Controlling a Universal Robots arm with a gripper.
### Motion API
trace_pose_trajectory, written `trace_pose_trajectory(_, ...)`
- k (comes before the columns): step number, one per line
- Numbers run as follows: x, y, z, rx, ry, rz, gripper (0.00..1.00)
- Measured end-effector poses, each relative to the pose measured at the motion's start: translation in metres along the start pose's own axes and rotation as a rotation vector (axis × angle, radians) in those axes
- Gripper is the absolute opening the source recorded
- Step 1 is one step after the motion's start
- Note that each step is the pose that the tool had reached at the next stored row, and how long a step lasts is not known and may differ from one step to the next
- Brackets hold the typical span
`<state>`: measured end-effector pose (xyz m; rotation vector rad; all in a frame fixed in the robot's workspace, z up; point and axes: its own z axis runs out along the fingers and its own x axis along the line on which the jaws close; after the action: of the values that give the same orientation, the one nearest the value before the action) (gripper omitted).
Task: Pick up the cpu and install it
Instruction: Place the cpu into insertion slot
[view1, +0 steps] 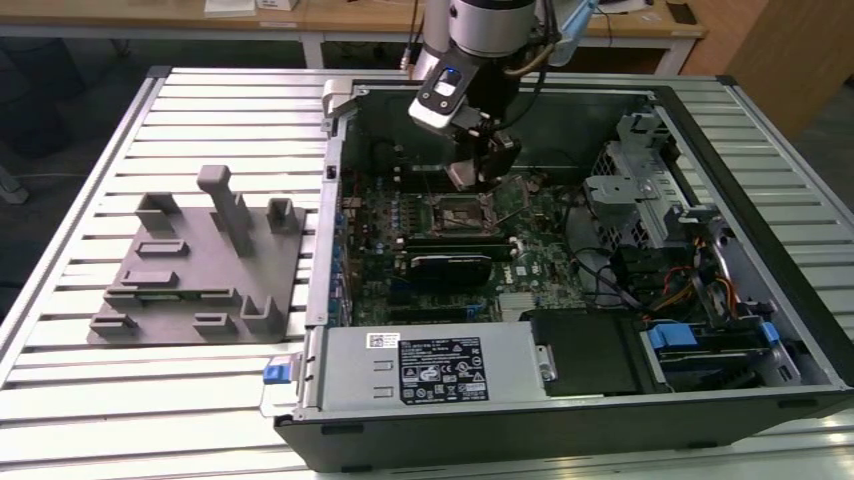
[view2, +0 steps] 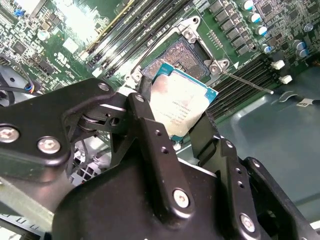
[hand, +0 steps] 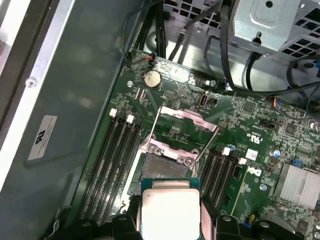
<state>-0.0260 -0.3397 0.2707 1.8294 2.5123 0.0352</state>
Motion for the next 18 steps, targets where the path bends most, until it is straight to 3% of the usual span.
trace_pose_trajectory(13,0.0001,-0.0003,0.0075,0.0030,-0.0081,0.212,0.55)
trace_pose_trajectory(18,0.0001,-0.0003,0.0143,0.0032,-0.0087,0.228,0.55)
